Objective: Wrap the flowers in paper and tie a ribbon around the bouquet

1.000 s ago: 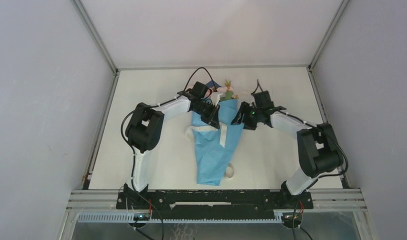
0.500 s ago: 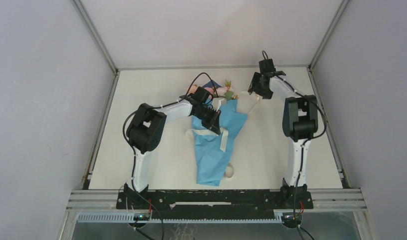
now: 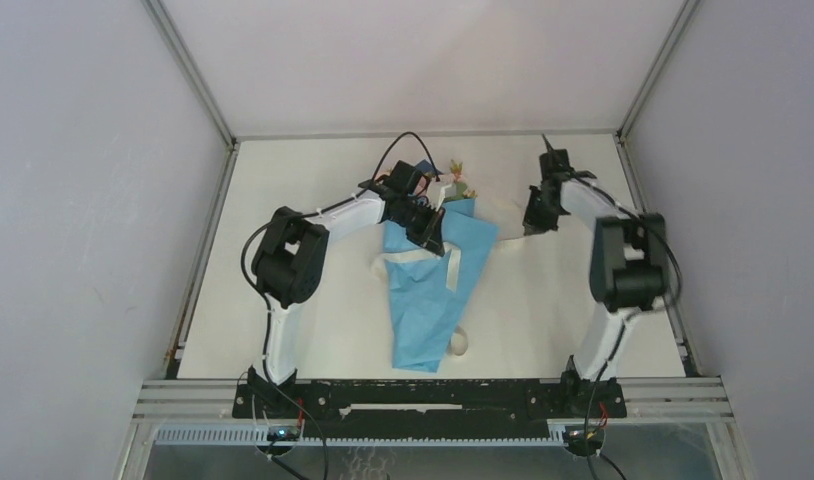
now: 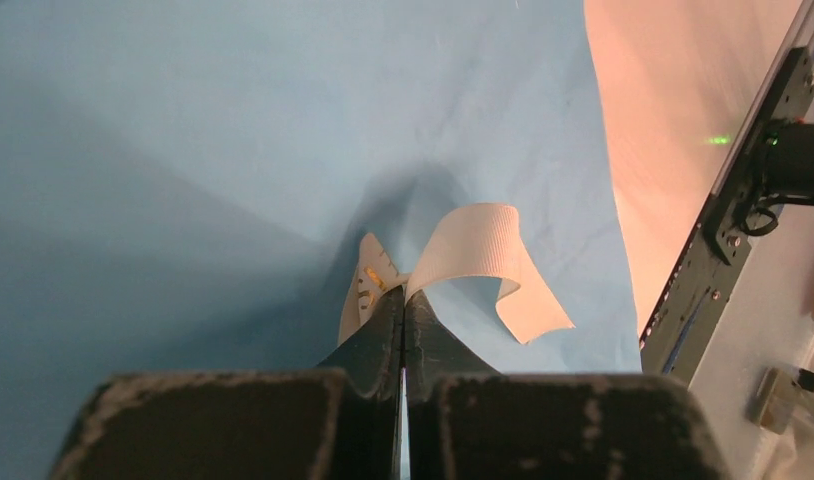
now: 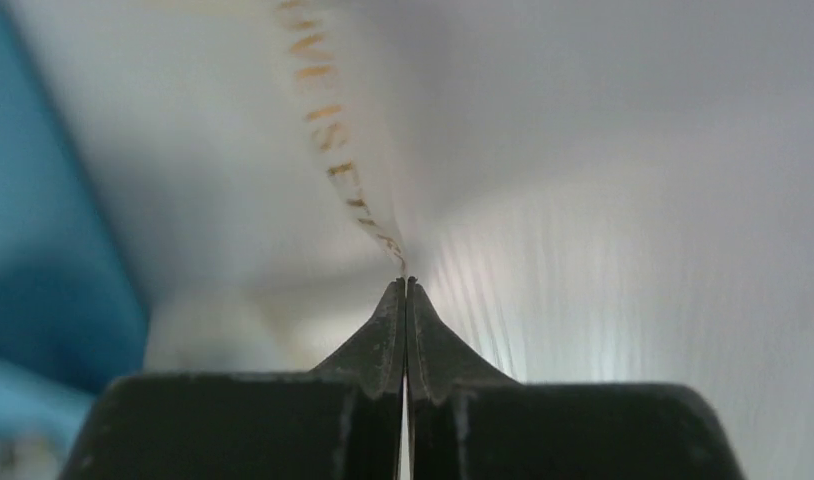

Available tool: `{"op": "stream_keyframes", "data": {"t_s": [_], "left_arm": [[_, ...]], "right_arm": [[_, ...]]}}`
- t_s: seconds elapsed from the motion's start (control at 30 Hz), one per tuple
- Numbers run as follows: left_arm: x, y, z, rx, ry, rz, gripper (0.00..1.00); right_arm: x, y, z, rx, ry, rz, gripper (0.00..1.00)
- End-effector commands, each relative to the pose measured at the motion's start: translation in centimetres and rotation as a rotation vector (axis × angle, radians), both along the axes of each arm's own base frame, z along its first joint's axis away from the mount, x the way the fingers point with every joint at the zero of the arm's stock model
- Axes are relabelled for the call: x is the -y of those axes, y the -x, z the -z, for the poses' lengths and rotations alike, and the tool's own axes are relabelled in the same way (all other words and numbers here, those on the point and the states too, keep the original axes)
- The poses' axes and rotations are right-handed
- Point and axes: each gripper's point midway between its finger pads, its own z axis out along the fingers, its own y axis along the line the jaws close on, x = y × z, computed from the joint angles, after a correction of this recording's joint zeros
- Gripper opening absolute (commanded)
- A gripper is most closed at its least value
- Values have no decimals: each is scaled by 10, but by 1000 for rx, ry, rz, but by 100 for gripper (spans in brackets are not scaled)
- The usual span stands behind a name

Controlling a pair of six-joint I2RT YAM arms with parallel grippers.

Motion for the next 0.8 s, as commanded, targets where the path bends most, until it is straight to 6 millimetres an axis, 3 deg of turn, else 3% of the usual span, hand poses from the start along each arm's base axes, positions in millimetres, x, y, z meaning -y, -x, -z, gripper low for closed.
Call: {"op": "stream_keyframes", "data": {"t_s": [0.0, 0.13, 0.23, 0.3, 0.4, 0.5, 0.63, 0.77], "left_arm": [[11, -20, -17, 63, 34, -3, 0], [17, -15, -20, -10, 83, -8, 0], [18, -23, -27, 35, 85, -9, 0], [18, -26, -29, 57, 84, -9, 0], [19, -28, -33, 63, 95, -4, 0], [20, -28, -43, 65, 118, -3, 0], [17, -29, -52, 85, 125, -6, 0], [10, -34, -50, 82, 120, -29, 0]], "right_arm": [[-32, 60, -117, 277, -197, -124, 0], [-91, 143, -219, 527, -335, -379, 0], [-138, 200, -280, 696, -489, -586, 0], [-168, 222, -314, 808, -599, -700, 0], [-209, 236, -341, 904, -728, -818, 0], [-246, 227, -333, 893, -806, -870, 0], [-277, 181, -273, 775, -798, -747, 0], [-291, 156, -213, 678, -775, -672, 0]]}}
